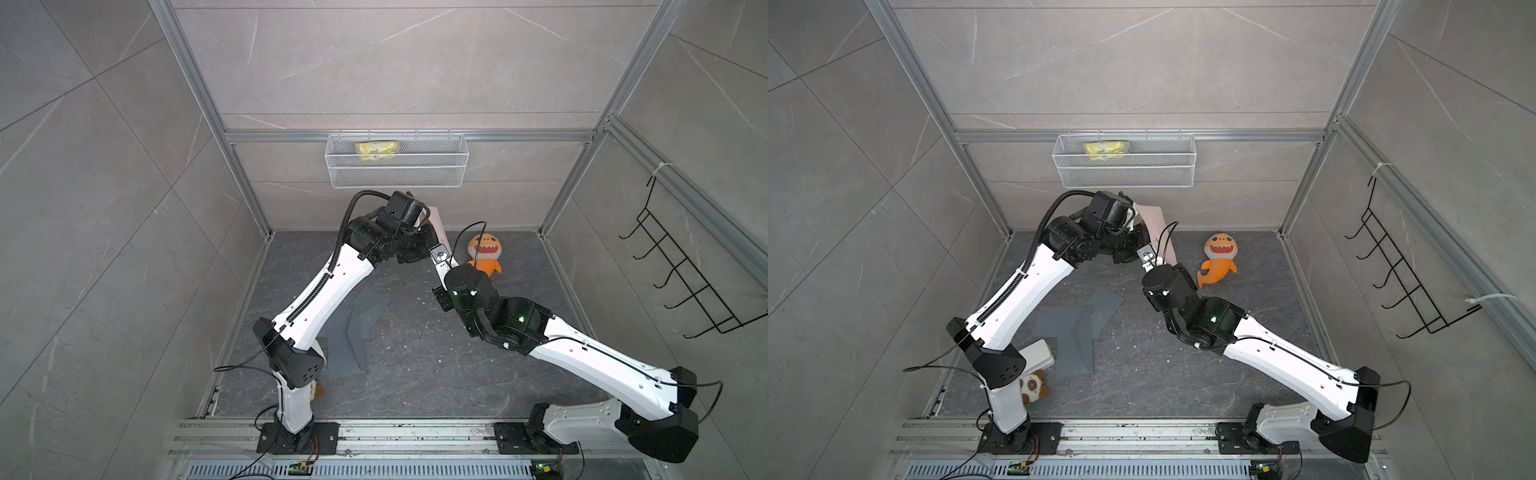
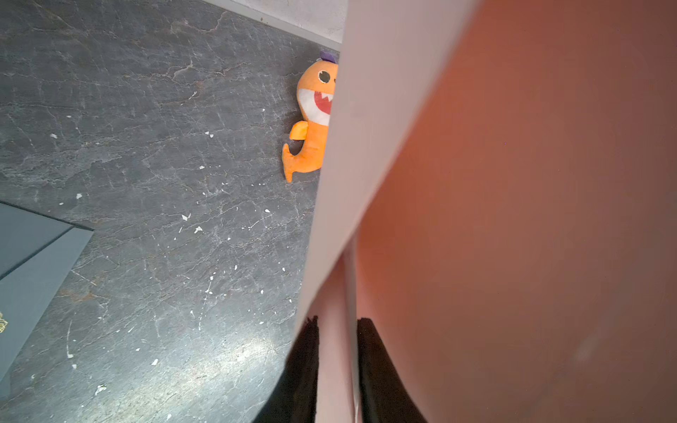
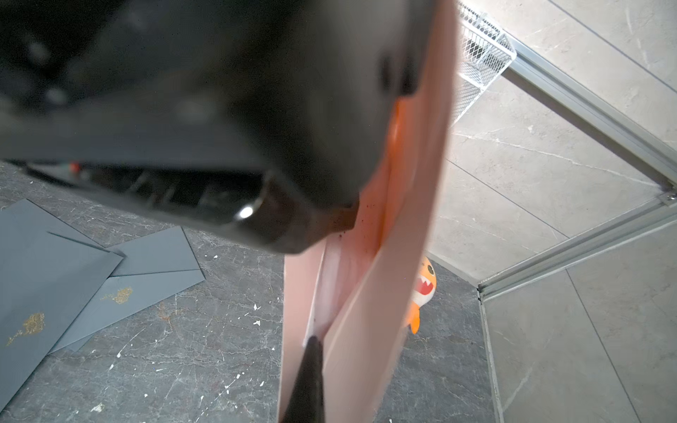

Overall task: Take the letter paper out of the envelope
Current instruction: Take out the letter paper from the envelope.

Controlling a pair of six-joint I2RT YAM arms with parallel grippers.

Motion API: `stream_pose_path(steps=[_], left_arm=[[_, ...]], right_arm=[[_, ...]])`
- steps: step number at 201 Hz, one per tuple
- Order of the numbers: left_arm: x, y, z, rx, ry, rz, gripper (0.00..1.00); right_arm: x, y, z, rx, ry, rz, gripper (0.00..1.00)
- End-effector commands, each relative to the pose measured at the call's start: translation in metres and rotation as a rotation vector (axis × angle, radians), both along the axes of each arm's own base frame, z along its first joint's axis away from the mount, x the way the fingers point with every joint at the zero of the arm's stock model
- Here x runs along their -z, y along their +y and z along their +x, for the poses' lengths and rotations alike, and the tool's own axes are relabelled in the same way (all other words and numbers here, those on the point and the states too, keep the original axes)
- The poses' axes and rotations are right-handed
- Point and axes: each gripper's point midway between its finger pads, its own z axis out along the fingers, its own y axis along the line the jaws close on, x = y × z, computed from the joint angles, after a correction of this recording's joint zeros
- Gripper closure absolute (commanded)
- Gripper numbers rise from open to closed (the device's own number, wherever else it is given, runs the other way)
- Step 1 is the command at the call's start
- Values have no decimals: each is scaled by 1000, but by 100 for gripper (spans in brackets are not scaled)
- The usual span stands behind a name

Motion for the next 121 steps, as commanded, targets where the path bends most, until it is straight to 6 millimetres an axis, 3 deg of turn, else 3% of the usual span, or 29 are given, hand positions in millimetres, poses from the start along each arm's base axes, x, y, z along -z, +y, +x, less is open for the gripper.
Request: stream_pose_path(steps=[1,26,64,121], left_arm=[[12,26,11,-71,-20,111,77],[14,27,13,-77,-24,125,83],[10,35,17,-105,-53,147,100],[-5,50,15,-150,-98,160,100]], right_arm=[[-34,7,-6,-21,-73,103,100],[-36,9,-8,-28,-68,111,100],[-36,12,-12,-36,-62,123,100],[-23,13,-14,-37,-28,117,100]])
